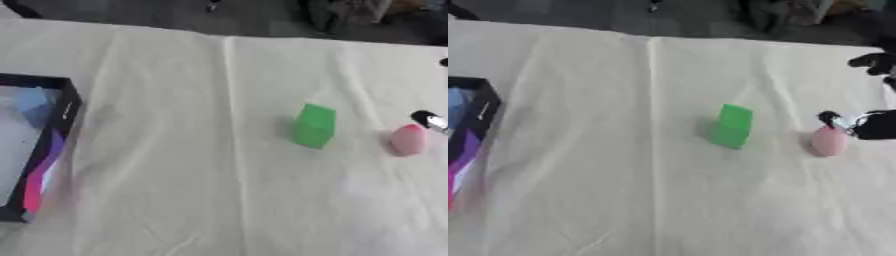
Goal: Pick up the objects with one hand, pass them to the other hand, and then place them into the box on the other side of the table.
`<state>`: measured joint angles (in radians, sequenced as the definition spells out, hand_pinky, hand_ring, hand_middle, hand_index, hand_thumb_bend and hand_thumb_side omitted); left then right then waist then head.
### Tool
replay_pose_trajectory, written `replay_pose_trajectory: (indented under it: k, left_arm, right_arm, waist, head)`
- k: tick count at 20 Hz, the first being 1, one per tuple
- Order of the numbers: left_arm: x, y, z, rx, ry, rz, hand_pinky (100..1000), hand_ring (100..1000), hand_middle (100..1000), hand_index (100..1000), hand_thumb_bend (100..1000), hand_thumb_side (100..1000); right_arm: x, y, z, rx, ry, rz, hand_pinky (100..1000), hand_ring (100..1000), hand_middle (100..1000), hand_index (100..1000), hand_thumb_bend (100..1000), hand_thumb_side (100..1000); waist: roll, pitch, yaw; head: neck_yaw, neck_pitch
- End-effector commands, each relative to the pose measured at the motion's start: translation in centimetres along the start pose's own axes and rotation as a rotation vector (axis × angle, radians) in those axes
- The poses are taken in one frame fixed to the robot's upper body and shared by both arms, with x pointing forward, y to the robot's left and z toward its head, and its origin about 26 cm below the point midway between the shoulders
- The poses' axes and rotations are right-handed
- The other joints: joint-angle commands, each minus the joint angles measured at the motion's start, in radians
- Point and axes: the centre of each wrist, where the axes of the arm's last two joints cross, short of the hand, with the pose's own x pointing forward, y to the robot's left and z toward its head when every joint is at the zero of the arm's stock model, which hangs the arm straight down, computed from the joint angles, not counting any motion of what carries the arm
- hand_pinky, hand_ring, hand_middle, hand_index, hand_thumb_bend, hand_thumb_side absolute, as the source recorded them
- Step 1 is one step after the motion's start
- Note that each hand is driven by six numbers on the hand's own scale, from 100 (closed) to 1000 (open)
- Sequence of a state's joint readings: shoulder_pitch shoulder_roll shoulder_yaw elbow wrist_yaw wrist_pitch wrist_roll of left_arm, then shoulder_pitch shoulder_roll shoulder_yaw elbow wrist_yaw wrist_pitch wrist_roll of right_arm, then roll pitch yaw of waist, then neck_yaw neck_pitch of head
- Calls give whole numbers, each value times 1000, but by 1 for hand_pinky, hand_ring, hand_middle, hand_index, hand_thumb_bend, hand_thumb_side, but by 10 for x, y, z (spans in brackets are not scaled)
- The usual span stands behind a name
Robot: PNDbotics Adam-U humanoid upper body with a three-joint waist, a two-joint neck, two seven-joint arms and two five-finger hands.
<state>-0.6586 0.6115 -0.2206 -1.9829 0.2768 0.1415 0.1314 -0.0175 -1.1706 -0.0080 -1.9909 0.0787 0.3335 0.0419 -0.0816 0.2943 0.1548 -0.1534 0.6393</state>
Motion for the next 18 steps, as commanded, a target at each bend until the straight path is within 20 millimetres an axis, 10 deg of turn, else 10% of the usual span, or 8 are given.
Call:
replay_pose_trajectory:
  k: [1, 18]
  left_arm:
    - [9, -2, -4, -13, -32, 25, 953, 1000, 712, 884, 133, 806]
    - [12, -6, -8, 3, -95, 41, 941, 1000, 697, 874, 141, 769]
  right_arm:
    - [7, 3, -1, 95, -51, 65, 916, 935, 949, 911, 500, 302]
    - [58, -29, -26, 236, -163, 41, 895, 922, 949, 917, 512, 245]
  waist:
    - [1, -25, 3]
    - [0, -28, 28]
  head:
    - [-17, -8]
    - [-60, 3]
